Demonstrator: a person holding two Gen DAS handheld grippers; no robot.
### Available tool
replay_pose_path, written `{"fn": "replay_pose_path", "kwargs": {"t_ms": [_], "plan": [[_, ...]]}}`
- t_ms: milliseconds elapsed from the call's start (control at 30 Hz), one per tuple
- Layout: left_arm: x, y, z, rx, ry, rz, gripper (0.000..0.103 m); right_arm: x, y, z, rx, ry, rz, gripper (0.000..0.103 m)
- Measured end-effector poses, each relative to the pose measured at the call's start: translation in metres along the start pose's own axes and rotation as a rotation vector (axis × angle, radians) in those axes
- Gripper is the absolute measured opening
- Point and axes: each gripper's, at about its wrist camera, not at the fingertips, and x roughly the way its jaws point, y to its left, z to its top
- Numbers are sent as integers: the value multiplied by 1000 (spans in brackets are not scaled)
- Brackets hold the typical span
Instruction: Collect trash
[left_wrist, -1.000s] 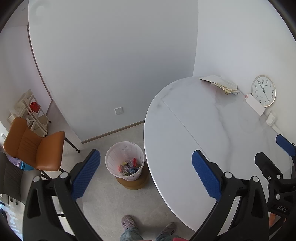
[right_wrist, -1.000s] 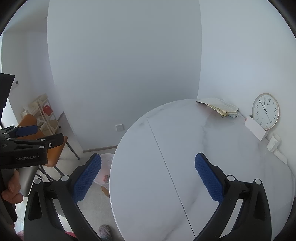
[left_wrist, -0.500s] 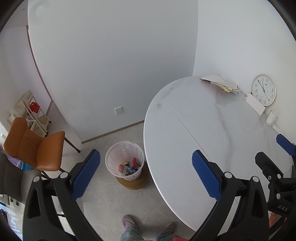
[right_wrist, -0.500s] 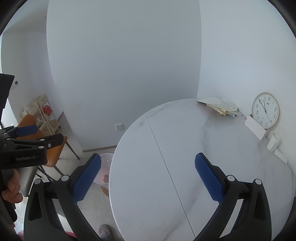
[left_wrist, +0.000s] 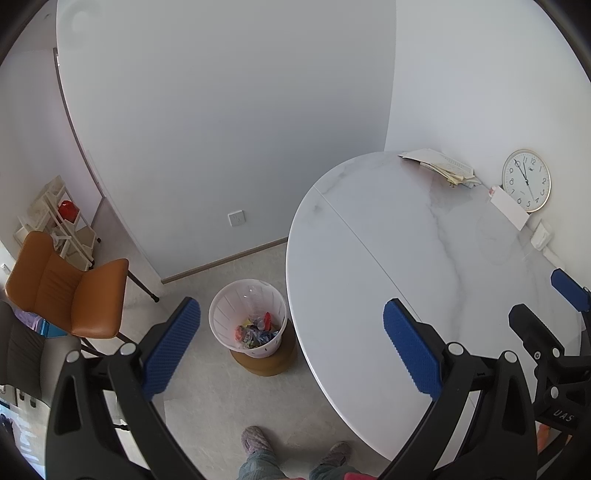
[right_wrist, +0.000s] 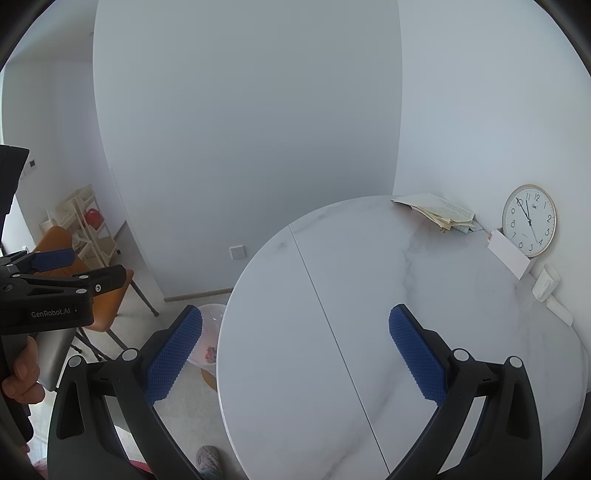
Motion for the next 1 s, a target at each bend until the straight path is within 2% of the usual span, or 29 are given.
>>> {"fn": "replay_pose_path", "kwargs": {"t_ms": [567,867,1000], "plan": [[3,-2,1,-2,8,-9,95,-1,2,-2,-2,2,-3,101],[5,-8,-1,-3,-20,9,95,1,-2,-3,-2,8,1,101],[8,-10,0,-8,3,6,95,1,-2,-3,-2,9,1,101]]}}
